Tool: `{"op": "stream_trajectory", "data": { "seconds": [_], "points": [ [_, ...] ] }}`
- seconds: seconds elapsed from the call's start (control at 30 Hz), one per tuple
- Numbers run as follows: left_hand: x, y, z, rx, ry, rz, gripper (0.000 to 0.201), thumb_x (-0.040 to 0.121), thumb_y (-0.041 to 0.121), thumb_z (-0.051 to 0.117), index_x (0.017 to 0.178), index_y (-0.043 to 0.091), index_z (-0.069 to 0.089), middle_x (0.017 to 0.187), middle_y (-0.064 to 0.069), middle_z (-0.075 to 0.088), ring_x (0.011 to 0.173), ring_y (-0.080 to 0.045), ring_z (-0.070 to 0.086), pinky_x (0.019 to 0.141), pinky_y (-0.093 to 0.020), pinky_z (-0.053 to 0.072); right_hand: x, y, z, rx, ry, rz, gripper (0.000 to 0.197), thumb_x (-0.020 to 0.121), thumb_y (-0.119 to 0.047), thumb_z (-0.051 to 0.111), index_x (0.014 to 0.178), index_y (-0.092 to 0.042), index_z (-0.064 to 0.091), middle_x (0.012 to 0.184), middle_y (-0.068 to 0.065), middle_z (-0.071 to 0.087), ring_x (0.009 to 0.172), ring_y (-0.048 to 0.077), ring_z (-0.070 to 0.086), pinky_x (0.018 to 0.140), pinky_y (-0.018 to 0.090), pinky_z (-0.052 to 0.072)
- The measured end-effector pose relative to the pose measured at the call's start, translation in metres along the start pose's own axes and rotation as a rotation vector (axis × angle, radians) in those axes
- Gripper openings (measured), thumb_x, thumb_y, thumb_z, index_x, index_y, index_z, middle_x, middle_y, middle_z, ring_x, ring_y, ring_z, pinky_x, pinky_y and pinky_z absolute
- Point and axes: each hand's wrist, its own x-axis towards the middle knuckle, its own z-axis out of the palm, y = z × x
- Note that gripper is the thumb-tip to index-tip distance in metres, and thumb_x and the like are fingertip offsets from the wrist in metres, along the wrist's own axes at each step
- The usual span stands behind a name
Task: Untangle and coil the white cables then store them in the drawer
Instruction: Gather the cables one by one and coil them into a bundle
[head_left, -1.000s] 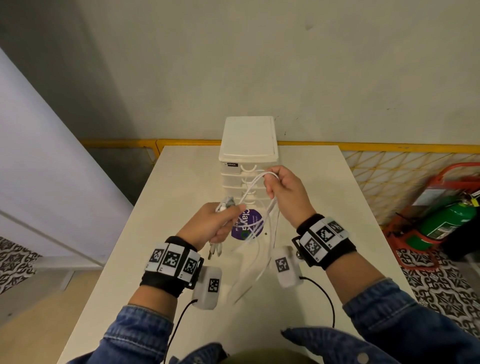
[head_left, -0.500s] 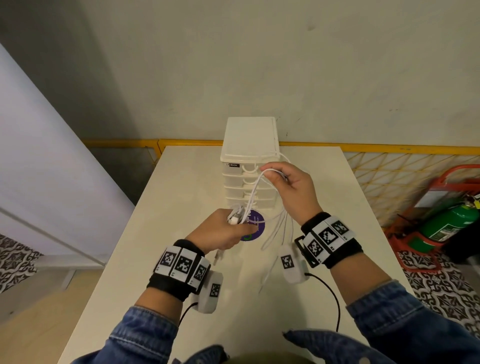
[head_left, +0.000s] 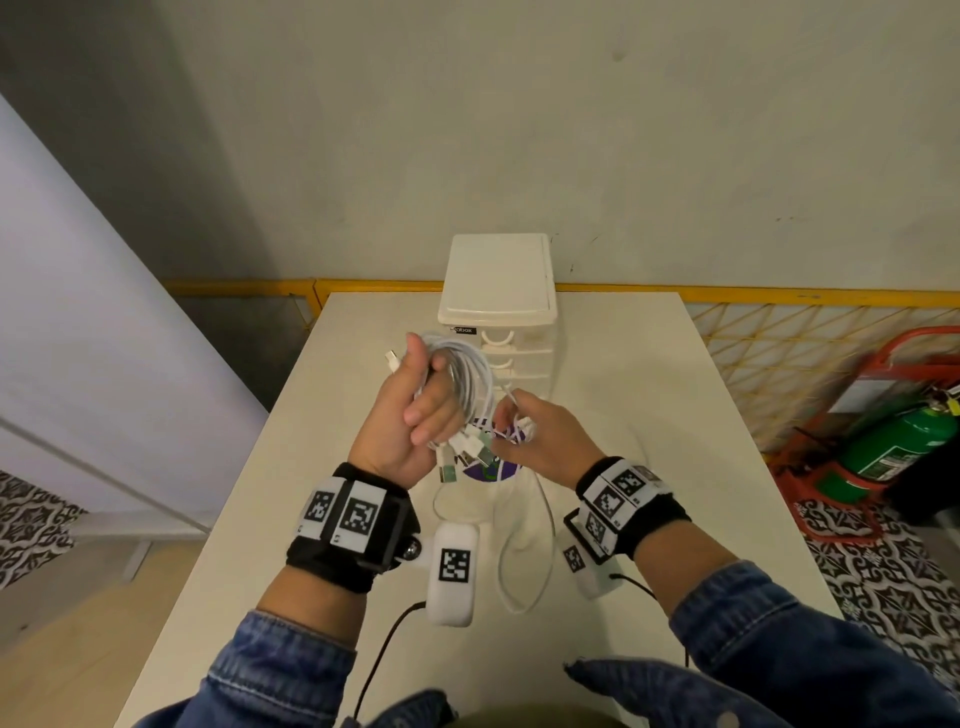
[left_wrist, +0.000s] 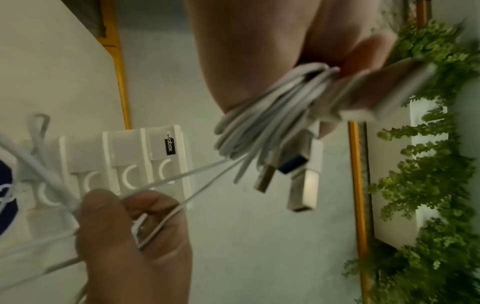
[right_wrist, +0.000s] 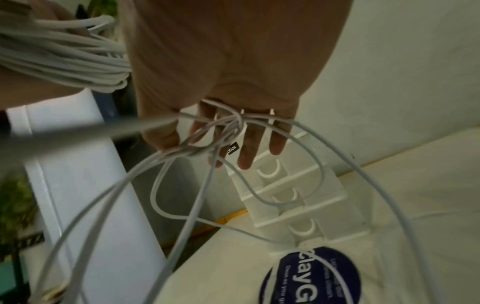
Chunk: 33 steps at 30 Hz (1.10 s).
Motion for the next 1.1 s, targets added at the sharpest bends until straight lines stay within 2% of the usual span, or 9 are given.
{"op": "stream_trajectory", "data": {
  "seconds": [0.13,0.2,0.27,0.4,0.53,0.73,0.83,0.93,1.1],
  "points": [
    [0.001,0.011,0.002,-0.092,-0.056,-0.001,0.03,0.084,0.041,0.063,0.075,0.012,0.062,0.035,0.008,0.048,0.024,-0.004,0.034,0.031,-0.014,0.031,0.0,0.0,0.004,0.135,-0.034,0.067,0.028,0.073,-0.03,0.076,0.094,-0.027,0.058,0.09,-0.01,0.061,0.082,0.004,0.057,0.076,0.022,0.042],
    [0.002,0.019,0.001,-0.105,-0.059,-0.011,0.03,0.087,0.038,0.06,0.075,0.011,0.061,0.036,0.007,0.049,0.026,-0.003,0.042,0.032,-0.015,0.029,-0.001,0.003,0.007,0.179,0.02,0.048,0.055,0.07,-0.034,0.078,0.119,-0.03,0.052,0.114,-0.008,0.055,0.1,0.002,0.054,0.084,0.016,0.041],
    [0.001,0.026,-0.003,-0.102,-0.057,-0.026,0.03,0.089,0.037,0.058,0.074,0.011,0.06,0.036,0.006,0.049,0.027,-0.004,0.045,0.033,-0.016,0.027,-0.003,0.008,0.007,0.17,0.146,-0.025,0.063,0.072,-0.033,0.077,0.127,-0.031,0.048,0.127,-0.007,0.048,0.113,0.0,0.048,0.094,0.01,0.038],
    [-0.003,0.032,-0.007,-0.045,0.014,-0.022,0.035,0.091,0.039,0.049,0.071,0.012,0.06,0.034,0.007,0.045,0.025,-0.004,0.037,0.032,-0.016,0.022,-0.006,0.016,0.005,0.159,0.31,-0.067,0.025,0.087,-0.02,0.062,0.111,-0.019,0.067,0.119,-0.004,0.062,0.112,0.007,0.056,0.102,0.02,0.04],
    [-0.007,0.031,-0.014,0.092,0.21,0.001,0.043,0.097,0.036,0.035,0.066,0.014,0.055,0.033,0.008,0.037,0.024,-0.004,0.032,0.031,-0.016,0.02,-0.013,0.02,-0.001,0.247,0.379,-0.027,0.022,0.093,-0.02,0.053,0.11,-0.019,0.066,0.112,-0.009,0.065,0.105,-0.011,0.055,0.094,0.008,0.039],
    [-0.012,0.029,-0.035,0.199,0.486,0.035,0.031,0.098,0.028,0.041,0.069,0.016,0.044,0.037,0.008,0.032,0.028,-0.005,0.028,0.031,-0.017,0.026,-0.017,0.03,-0.011,0.244,0.541,0.048,0.021,0.095,-0.017,0.049,0.092,-0.02,0.069,0.096,0.001,0.068,0.092,0.014,0.063,0.085,0.019,0.046],
    [-0.011,0.02,-0.038,0.333,0.58,0.028,0.031,0.096,0.028,0.046,0.069,0.015,0.046,0.039,0.005,0.033,0.03,-0.008,0.027,0.032,-0.018,0.024,-0.017,0.022,-0.014,0.429,0.52,0.081,0.022,0.096,-0.016,0.046,0.091,-0.019,0.067,0.089,0.002,0.069,0.084,0.015,0.065,0.082,0.026,0.05],
    [-0.011,0.003,-0.038,0.536,0.648,-0.017,0.03,0.093,0.032,0.054,0.068,0.014,0.05,0.044,0.001,0.033,0.033,-0.012,0.027,0.036,-0.022,0.023,-0.015,0.008,-0.016,0.552,0.406,0.048,0.024,0.097,-0.014,0.042,0.097,-0.008,0.065,0.093,0.003,0.07,0.089,0.01,0.067,0.083,0.021,0.051],
    [-0.01,-0.015,-0.027,0.729,0.598,-0.13,0.046,0.077,0.05,0.067,0.078,0.005,0.061,0.041,0.002,0.034,0.034,-0.014,0.027,0.036,-0.022,0.021,-0.015,-0.01,-0.008,0.595,0.211,-0.001,0.022,0.097,-0.016,0.043,0.098,-0.015,0.065,0.098,-0.001,0.07,0.096,0.009,0.067,0.086,0.023,0.052]
  ]
}}
